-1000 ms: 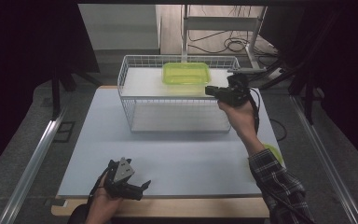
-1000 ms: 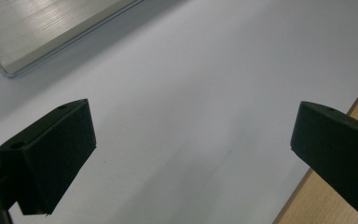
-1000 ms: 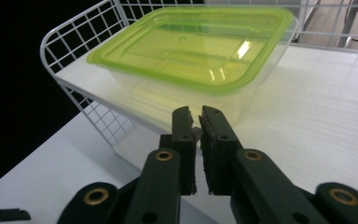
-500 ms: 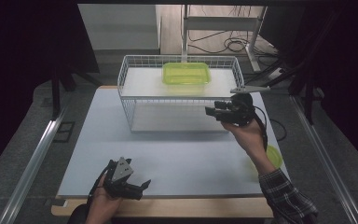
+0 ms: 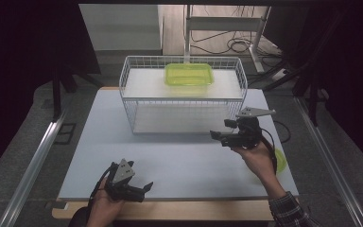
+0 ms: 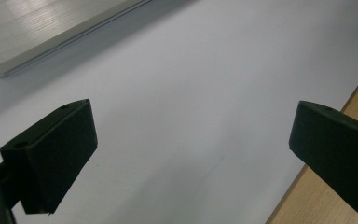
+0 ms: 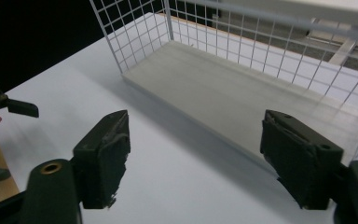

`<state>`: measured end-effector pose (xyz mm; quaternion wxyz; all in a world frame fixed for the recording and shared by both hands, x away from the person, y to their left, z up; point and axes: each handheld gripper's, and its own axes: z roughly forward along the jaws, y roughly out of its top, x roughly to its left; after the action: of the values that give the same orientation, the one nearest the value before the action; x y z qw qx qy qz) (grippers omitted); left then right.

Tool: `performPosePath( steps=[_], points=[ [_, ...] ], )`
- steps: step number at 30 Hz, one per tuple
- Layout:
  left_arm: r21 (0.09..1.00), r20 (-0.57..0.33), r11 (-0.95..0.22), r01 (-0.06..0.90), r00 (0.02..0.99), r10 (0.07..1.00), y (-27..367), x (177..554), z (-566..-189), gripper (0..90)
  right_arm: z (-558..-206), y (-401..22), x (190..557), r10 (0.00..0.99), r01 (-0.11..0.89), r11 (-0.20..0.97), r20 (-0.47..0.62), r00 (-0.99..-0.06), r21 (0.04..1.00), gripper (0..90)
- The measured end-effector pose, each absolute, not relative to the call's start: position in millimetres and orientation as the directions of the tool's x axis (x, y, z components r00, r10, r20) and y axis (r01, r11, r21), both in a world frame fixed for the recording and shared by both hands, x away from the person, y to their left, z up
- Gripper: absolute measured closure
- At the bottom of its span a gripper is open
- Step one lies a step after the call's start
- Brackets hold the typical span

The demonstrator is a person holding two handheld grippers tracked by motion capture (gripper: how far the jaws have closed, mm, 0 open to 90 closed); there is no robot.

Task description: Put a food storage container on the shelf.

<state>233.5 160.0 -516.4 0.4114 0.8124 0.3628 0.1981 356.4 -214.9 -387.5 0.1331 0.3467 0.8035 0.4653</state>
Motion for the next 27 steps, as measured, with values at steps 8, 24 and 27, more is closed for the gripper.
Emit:
performPosePath(
  steps=[8,24,27],
  points=[
    [0.804,0.024,-0.412,0.429,0.669,0.743,157.6,232.7,-516.3,1.0,-404.4,-224.8,342.6,0.671,0.444,0.322,0.129,-0.730,0.836,14.4],
    [0.805,0.053,-0.440,0.399,0.690,0.722,154.1,231.2,-517.0,0.8,-444.3,-238.4,309.0,0.634,0.410,0.361,0.102,-0.767,0.837,6.0],
    [0.802,0.053,-0.443,0.401,0.691,0.721,154.0,231.3,-517.4,0.8,-453.1,-238.5,301.8,0.633,0.410,0.387,0.085,-0.769,0.826,6.1]
  ],
)
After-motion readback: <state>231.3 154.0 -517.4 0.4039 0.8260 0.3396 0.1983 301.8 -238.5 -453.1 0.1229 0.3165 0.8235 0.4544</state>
